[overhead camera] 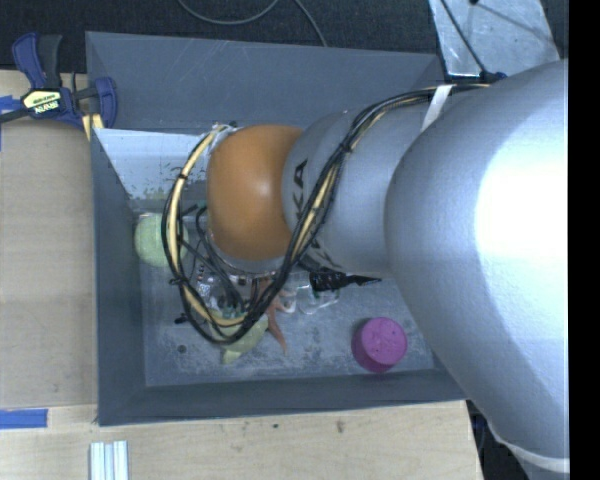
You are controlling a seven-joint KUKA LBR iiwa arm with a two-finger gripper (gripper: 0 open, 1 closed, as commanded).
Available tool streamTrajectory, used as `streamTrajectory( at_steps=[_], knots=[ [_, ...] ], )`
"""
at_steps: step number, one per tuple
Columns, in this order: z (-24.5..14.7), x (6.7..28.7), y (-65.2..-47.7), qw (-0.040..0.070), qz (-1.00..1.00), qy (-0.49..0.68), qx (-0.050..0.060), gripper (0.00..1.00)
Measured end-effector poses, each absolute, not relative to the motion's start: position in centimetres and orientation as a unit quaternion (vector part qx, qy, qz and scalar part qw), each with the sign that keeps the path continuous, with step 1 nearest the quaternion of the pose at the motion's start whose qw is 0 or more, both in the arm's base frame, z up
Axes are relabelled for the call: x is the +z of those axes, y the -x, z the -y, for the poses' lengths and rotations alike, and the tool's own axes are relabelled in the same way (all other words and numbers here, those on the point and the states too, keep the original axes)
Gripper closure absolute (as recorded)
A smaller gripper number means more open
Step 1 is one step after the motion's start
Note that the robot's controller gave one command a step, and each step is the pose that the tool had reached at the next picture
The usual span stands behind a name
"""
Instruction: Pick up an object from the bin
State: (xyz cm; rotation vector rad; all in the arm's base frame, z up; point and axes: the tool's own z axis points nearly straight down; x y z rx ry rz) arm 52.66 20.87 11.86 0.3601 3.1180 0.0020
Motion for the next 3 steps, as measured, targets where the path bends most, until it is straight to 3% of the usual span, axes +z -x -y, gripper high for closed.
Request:
streamTrajectory(
  at_steps=[3],
  knots=[
    [-20.9,15.3,-52.7,0.002,-0.993,-0.114,0.001,1.00]
  ],
)
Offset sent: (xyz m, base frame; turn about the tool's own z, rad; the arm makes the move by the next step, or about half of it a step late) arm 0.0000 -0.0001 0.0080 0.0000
